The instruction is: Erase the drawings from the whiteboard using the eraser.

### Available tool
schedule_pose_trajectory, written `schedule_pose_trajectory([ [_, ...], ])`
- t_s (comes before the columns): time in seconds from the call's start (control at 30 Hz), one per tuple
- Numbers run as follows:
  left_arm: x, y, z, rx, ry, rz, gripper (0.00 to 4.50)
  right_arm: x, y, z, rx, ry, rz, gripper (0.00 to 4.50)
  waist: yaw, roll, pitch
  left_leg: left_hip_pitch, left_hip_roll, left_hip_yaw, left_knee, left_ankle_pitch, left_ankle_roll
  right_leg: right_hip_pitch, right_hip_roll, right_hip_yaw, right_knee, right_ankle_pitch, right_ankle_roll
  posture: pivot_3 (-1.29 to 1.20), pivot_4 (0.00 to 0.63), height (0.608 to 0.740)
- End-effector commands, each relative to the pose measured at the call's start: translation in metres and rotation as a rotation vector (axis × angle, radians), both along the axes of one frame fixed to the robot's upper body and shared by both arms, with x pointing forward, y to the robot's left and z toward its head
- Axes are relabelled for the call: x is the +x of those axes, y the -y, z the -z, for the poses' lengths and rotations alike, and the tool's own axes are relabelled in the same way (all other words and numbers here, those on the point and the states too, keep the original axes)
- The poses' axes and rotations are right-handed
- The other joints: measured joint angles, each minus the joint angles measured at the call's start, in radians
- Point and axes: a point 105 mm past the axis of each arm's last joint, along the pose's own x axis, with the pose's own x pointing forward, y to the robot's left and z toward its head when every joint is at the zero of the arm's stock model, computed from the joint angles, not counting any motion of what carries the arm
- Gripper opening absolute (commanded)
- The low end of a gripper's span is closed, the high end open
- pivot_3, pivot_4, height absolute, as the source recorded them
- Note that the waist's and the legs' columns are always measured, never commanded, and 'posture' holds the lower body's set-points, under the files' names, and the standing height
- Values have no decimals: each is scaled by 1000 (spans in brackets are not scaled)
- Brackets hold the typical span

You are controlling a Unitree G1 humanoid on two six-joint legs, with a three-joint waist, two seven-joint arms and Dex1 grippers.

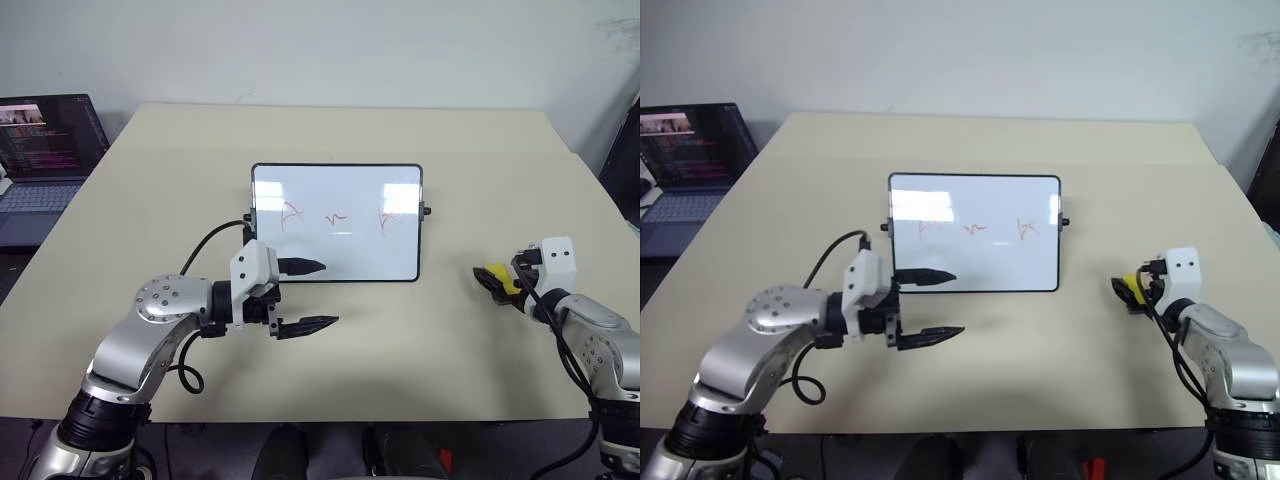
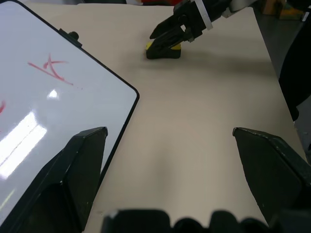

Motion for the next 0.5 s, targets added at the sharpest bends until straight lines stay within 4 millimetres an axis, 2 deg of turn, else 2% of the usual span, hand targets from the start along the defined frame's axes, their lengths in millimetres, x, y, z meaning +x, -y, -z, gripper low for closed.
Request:
schedule_pose_trajectory([
  [0.03,0,-4,-5,-3,42,-5,4500,5,3,-8,-20,37,2,4486,0,0,0,0,0,0,0,0,0,0,0,0,0,0,0,0,150,740],
  [0.1,0,-5,-5,-3,43,-9,4500,5,5,-6,-29,36,14,4486,0,0,0,0,0,0,0,0,0,0,0,0,0,0,0,0,150,740],
  [0.2,0,-6,-6,-6,45,-18,4500,7,5,-5,-26,40,25,3887,0,0,0,0,0,0,0,0,0,0,0,0,0,0,0,0,150,740],
  [0.43,0,-7,-6,-7,43,-38,4500,9,6,-5,-24,48,36,1388,0,0,0,0,0,0,0,0,0,0,0,0,0,0,0,0,150,740],
  [0.5,2,-9,-7,-14,37,-66,4500,9,4,-7,-9,53,27,1320,0,0,0,0,0,0,0,0,0,0,0,0,0,0,0,0,150,740],
])
